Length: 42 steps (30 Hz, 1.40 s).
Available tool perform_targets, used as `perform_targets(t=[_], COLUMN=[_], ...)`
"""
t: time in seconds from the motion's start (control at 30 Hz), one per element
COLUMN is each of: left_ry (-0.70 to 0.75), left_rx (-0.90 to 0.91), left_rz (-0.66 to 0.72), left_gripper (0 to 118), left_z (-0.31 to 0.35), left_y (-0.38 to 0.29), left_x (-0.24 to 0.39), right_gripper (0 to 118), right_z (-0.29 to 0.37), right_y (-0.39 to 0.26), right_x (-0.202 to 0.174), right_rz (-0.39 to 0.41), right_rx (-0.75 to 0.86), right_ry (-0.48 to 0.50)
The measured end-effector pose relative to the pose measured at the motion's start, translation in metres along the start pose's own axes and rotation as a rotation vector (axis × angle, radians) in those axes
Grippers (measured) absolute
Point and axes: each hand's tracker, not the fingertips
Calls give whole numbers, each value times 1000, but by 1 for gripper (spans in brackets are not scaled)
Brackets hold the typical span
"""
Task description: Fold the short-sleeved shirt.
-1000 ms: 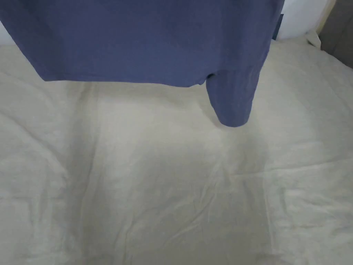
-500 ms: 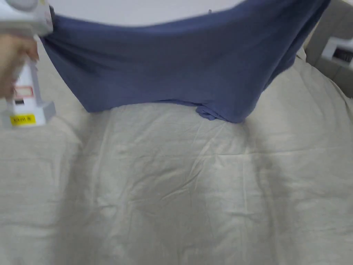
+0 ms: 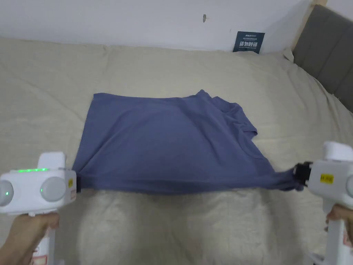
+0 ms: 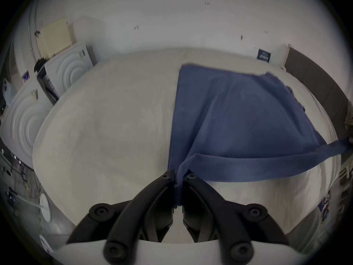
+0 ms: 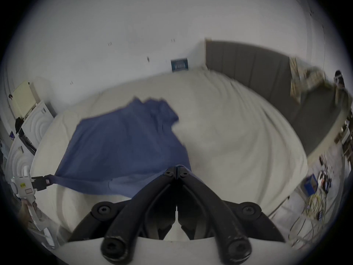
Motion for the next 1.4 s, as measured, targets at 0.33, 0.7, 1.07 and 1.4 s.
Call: perform_targets(t=[0.33, 0.7, 1.07, 1.4], left_ry=[1, 30, 133, 71], left_rx=[-22, 5, 519, 766], left_rz=[92, 199, 90, -40], left_gripper=[7, 61, 112, 64], left_z=[42, 65, 153, 183], left_y=[-62, -82, -25, -14], left_x=[-20, -36, -23, 50], right_gripper=[0, 35, 92, 84], right_z=[21, 30, 112, 138], right_y=[-86, -92, -22, -24], right_x=[42, 54, 17, -53], right_rz=[-35, -8, 100, 149], right_rx=[-87, -98, 303, 617], right_ry=[5, 13, 26, 106])
